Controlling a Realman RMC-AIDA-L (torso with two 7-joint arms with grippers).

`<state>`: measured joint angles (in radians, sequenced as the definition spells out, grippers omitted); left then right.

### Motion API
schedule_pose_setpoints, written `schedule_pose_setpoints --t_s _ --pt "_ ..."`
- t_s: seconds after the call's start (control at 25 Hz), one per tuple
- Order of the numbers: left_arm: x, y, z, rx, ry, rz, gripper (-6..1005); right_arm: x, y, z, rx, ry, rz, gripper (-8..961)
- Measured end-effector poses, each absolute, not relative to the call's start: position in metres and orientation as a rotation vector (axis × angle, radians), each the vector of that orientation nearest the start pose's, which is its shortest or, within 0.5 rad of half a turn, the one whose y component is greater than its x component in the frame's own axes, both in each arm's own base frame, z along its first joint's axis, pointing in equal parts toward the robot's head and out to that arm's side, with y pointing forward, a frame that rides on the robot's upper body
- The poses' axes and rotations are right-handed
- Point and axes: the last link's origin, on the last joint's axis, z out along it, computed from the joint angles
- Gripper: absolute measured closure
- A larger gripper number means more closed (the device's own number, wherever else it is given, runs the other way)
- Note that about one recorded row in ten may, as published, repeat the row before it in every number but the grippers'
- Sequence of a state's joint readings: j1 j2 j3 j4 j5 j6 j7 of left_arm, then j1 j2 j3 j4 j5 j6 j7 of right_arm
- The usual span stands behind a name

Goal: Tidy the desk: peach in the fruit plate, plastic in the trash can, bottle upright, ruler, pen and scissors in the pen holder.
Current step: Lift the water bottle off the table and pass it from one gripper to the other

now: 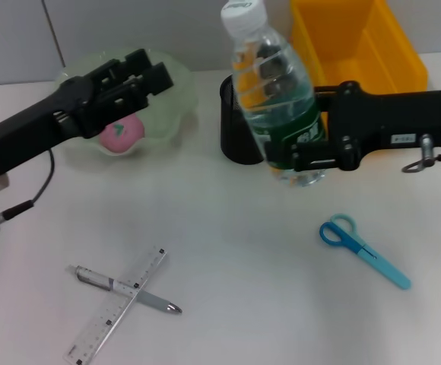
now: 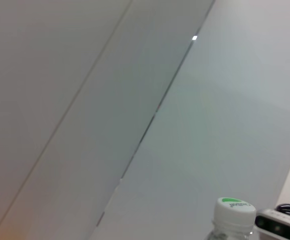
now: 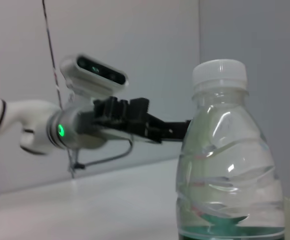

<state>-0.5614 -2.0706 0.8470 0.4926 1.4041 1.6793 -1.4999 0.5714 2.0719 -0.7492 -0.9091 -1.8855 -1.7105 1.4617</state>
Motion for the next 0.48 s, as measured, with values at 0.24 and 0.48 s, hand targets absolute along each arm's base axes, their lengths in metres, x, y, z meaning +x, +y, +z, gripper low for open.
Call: schedule_pose_setpoints --t_s 0.24,0.48 --pt "-0.190 0.338 0.008 -2.545 -0.693 -1.514 136 0.196 0.349 0.024 -2.815 0.299 0.885 261" --pt "-0.181 0.339 0.003 -2.562 -0.647 -1.549 136 0.192 0.350 0.010 -2.842 0.319 0.930 261"
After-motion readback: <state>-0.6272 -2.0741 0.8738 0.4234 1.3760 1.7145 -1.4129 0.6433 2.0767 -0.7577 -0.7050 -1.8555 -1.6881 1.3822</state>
